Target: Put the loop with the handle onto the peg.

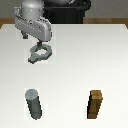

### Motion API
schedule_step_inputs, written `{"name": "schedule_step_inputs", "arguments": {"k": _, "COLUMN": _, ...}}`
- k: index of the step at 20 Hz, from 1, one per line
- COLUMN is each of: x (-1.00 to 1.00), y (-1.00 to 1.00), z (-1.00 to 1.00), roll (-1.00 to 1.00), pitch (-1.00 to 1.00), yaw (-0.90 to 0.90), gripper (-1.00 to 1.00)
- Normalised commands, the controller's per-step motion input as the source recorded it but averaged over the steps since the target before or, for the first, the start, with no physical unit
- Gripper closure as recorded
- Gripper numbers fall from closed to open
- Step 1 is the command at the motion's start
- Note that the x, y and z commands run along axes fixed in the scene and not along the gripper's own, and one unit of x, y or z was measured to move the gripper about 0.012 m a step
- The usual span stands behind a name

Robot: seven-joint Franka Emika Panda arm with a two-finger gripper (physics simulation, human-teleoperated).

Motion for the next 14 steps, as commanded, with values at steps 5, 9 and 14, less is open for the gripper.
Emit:
{"name": "schedule_step_inputs", "arguments": {"k": 5, "x": 0.0, "y": 0.0, "z": -0.4, "roll": 0.0, "pitch": 0.0, "yaw": 0.0, "gripper": -1.0}}
{"name": "schedule_step_inputs", "arguments": {"k": 9, "x": 0.0, "y": -0.12, "z": -0.5, "roll": 0.0, "pitch": 0.0, "yaw": 0.0, "gripper": -1.0}}
{"name": "schedule_step_inputs", "arguments": {"k": 14, "x": 0.0, "y": -0.4, "z": -0.2, "roll": 0.0, "pitch": 0.0, "yaw": 0.0, "gripper": -1.0}}
